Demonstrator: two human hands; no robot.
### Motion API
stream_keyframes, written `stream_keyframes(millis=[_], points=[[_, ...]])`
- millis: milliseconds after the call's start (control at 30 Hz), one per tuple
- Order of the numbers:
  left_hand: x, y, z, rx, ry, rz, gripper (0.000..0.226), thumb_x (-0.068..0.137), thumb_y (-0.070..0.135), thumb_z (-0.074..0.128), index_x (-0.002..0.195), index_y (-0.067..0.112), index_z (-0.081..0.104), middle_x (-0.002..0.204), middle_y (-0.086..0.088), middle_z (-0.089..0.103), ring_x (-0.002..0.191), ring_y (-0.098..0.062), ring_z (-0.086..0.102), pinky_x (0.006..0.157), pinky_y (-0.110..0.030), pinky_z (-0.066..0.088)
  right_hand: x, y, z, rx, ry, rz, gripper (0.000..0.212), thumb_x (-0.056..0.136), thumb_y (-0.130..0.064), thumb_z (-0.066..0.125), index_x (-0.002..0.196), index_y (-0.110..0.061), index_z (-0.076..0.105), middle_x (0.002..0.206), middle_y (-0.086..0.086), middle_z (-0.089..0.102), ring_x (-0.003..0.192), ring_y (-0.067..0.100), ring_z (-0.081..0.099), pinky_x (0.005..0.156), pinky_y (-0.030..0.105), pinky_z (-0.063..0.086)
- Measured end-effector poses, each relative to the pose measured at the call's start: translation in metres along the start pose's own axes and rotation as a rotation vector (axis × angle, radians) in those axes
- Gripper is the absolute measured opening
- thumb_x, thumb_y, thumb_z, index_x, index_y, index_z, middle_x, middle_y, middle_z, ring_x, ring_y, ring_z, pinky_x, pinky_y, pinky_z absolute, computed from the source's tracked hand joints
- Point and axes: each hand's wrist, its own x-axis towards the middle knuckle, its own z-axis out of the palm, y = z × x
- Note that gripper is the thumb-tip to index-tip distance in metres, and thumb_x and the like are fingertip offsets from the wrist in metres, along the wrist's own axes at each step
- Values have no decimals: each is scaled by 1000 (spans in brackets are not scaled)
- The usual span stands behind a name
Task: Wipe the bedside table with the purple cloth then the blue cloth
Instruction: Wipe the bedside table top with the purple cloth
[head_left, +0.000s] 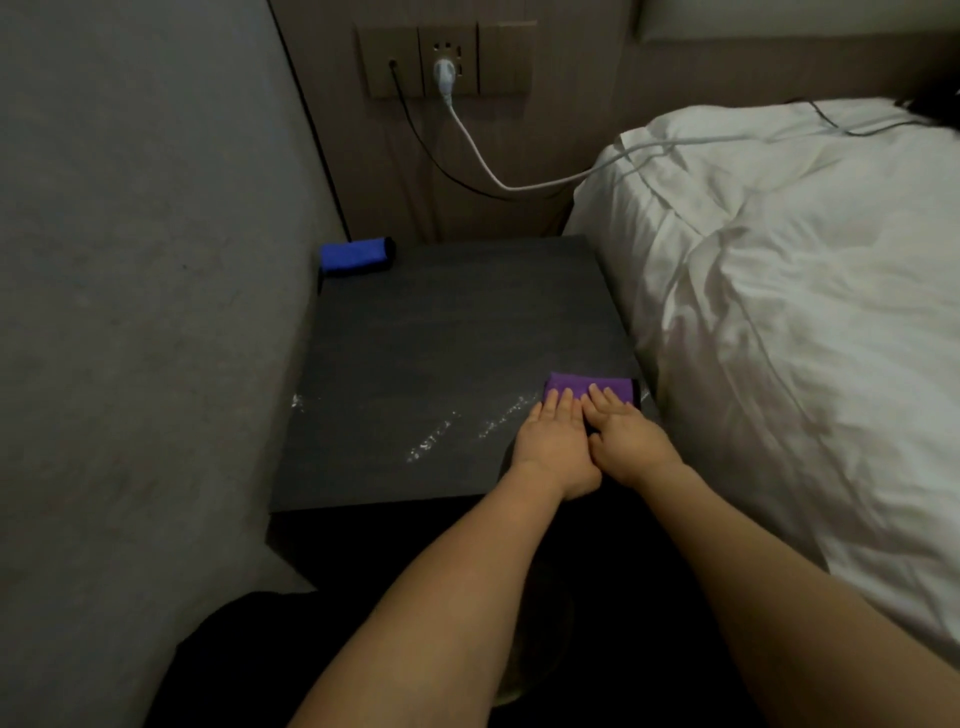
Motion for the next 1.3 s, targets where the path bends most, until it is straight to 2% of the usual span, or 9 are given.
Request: stream_keyframes(millis=[267,867,1300], points=[[-20,-38,2,-6,14,-66,82,89,35,44,152,5,1,162,-11,-1,149,-21,-2,120,-35,2,8,-45,10,-29,20,-52,60,91,-16,39,148,-9,20,159,11,11,146,22,13,117,32,11],[-71,-204,-12,-12,62,-365,81,90,38,42,152,6,1,162,-11,0,149,-22,-1,121,-37,3,78,-221,26,-66,-20,-317,54,96,-20,29,148,-11,19,159,8,11,146,19,11,118,34,11],[-79,-254,-14,-23,135,-559,84,88,37,46,152,5,3,161,-12,5,149,-24,3,121,-38,3,109,-277,24,-84,-76,-483,54,96,-22,30,148,-12,19,159,6,13,146,20,14,118,34,13]])
